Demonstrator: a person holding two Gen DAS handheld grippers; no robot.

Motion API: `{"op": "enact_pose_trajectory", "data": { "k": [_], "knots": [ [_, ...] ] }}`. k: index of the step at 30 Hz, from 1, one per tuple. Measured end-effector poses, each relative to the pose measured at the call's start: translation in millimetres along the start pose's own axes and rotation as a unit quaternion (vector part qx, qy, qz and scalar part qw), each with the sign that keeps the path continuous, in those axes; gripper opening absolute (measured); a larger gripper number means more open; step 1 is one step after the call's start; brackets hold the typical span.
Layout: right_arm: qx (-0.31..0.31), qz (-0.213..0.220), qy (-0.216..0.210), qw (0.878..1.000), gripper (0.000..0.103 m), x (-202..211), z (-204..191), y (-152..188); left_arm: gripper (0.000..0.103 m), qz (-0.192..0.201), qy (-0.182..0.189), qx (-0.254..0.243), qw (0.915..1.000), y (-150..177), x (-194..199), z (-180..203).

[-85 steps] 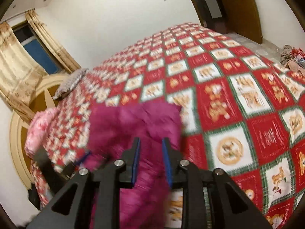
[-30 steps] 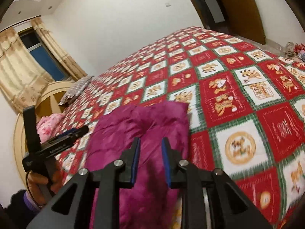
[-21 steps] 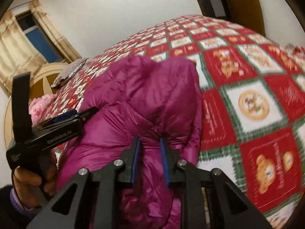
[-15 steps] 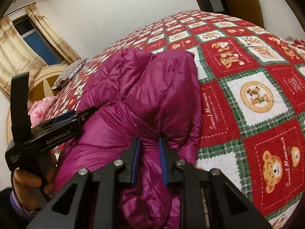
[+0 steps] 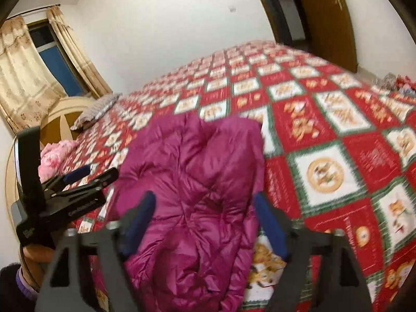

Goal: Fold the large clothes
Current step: 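Grasp the magenta jacket bundle with both grippers from its sides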

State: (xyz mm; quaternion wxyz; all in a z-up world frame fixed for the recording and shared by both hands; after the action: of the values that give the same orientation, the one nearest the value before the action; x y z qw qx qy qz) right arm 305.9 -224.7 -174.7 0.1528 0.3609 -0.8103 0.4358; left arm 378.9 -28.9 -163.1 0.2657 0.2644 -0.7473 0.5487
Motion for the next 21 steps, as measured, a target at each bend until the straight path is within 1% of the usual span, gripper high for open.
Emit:
{"op": "enact_pose_trajectory", "data": {
  "k": [1, 2, 3, 4, 5, 7, 9, 10, 11, 12, 13, 14, 15, 18, 20, 21],
  "knots": [
    [0.007, 0.001, 0.007, 1.0, 0.083, 1.3, 2.0, 0.0, 0.079, -0.008, 0.017, 0.03, 0.9994, 4.9, -3.2, -8.6],
    [0.012, 0.002, 0.012, 1.0, 0.083, 2.5, 5.0, 1.1, 0.079, -0.018, 0.038, 0.066, 0.9969, 10.9, -7.8, -18.3],
    [0.018, 0.002, 0.017, 1.0, 0.083, 3.0, 8.2, 2.7, 0.079, -0.028, 0.068, 0.107, 0.9915, 17.9, -15.5, -27.3],
    [0.023, 0.001, 0.022, 1.0, 0.083, 2.3, 11.3, 3.8, 0.079, -0.038, 0.102, 0.14, 0.9842, 23.4, -24.1, -31.5],
    [0.024, -0.002, 0.024, 0.999, 0.083, 0.7, 12.8, 3.6, 0.079, -0.044, 0.13, 0.161, 0.9773, 26.4, -31.0, -31.6],
    [0.023, -0.005, 0.024, 0.999, 0.083, -3.5, 14.4, -0.2, 0.079, -0.043, 0.163, 0.187, 0.9678, 28.2, -38.0, -28.0],
    [0.021, -0.005, 0.019, 1.0, 0.083, -9.2, 13.1, -9.0, 0.079, -0.041, 0.177, 0.203, 0.9621, 27.0, -43.7, -22.5],
    [0.02, -0.008, 0.018, 1.0, 0.083, -13.0, 13.5, -11.6, 0.079, -0.04, 0.193, 0.214, 0.9566, 25.9, -47.3, -17.6],
    [0.019, -0.013, 0.017, 1.0, 0.083, -18.5, 14.2, -14.7, 0.079, -0.043, 0.201, 0.22, 0.9535, 24.7, -50.2, -12.8],
    [0.018, -0.018, 0.016, 1.0, 0.083, -25.4, 15.1, -16.9, 0.079, -0.049, 0.206, 0.22, 0.9522, 24.4, -52.9, -7.1],
    [0.021, -0.021, 0.019, 0.999, 0.083, -32.4, 17.5, -18.6, 0.079, -0.055, 0.207, 0.208, 0.9544, 22.8, -56.4, 0.9],
    [0.02, -0.027, 0.021, 0.999, 0.083, -40.3, 20.1, -18.9, 0.079, -0.058, 0.204, 0.193, 0.958, 21.0, -58.3, 6.6],
    [0.016, -0.035, 0.024, 0.999, 0.083, -49.0, 23.2, -18.2, 0.079, -0.059, 0.198, 0.168, 0.9641, 18.5, -60.5, 15.7],
    [0.003, -0.051, 0.015, 0.999, 0.083, -67.6, 29.6, -15.5, 0.08, -0.053, 0.183, 0.136, 0.9722, 17.6, -64.3, 22.9],
    [-0.019, -0.061, -0.001, 0.998, 0.083, -75.5, 33.7, -14.6, 0.084, -0.053, 0.19, 0.14, 0.9703, 19.3, -67.2, 23.5],
    [-0.03, -0.067, -0.009, 0.997, 0.083, -78.7, 35.9, -14.0, 0.085, -0.054, 0.2, 0.145, 0.9675, 21.6, -69.4, 23.2]
  ]
}}
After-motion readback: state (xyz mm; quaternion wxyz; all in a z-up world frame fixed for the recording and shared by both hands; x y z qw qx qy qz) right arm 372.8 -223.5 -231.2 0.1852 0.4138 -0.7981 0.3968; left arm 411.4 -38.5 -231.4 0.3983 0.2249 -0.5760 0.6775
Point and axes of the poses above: each gripper's, at about its wrist camera, not at the fingertips, and x roughly against the way its jaws point, z to its right, y to its underside, the point moved 8 cm from there along -x, roughly the way its jaws point, and after that the axes turned 15 degrees about -x, right-handed, at the moved point
